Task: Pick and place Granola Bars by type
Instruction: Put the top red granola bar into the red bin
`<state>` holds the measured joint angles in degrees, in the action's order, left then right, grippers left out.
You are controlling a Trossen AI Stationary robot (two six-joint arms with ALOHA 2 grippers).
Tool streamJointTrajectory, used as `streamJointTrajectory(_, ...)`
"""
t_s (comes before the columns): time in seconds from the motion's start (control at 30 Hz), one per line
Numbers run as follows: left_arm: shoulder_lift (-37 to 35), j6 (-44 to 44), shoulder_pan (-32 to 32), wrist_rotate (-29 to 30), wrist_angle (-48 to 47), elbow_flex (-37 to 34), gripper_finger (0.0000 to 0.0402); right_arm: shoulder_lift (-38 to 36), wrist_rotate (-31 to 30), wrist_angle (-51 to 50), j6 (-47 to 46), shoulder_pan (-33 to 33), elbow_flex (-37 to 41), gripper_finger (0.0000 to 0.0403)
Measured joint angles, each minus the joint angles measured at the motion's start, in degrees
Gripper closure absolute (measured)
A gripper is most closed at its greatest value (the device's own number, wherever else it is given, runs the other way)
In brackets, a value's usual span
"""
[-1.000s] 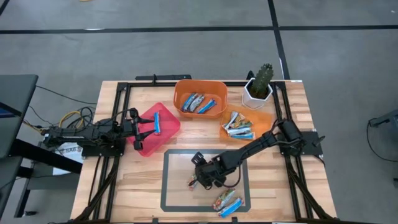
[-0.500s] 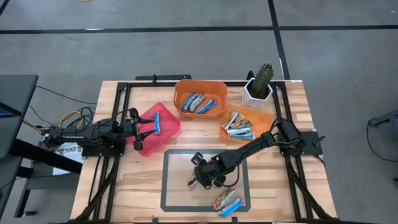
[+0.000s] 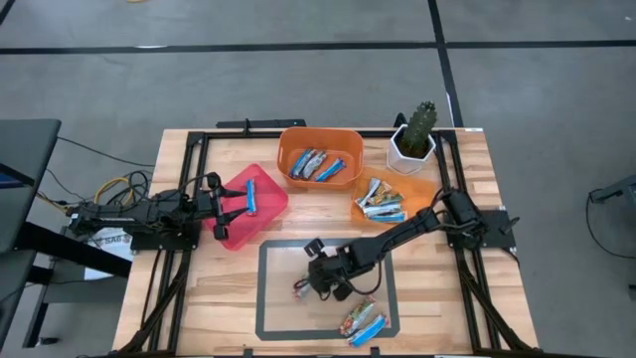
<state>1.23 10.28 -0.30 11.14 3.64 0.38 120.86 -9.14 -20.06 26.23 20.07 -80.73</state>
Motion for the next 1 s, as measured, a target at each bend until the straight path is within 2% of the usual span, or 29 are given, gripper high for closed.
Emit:
streamJointTrajectory(0.23, 0.0, 0.0, 0.0, 0.0, 0.0, 0.0, 0.0209, -0.1, -0.2, 6.7, -9.5, -1.2, 0.0, 0.0338)
streamJointTrajectory(0.57, 0.0, 0.0, 0.0, 0.0, 0.0, 0.0, 0.0209, -0.2, -0.2, 24.3, -29.4, -5.8, 0.0, 0.0338)
streamJointTrajectory(0.83, 0.0, 0.0, 0.0, 0.0, 0.0, 0.0, 0.0209, -0.2, -0.1, 39.7, -35.2, -9.5, 0.0, 0.0338)
streamJointTrajectory(1.0, 0.0, 0.0, 0.0, 0.0, 0.0, 0.0, 0.0209, -0.2, -0.2, 47.5, -35.4, -11.2, -0.1, 0.0338)
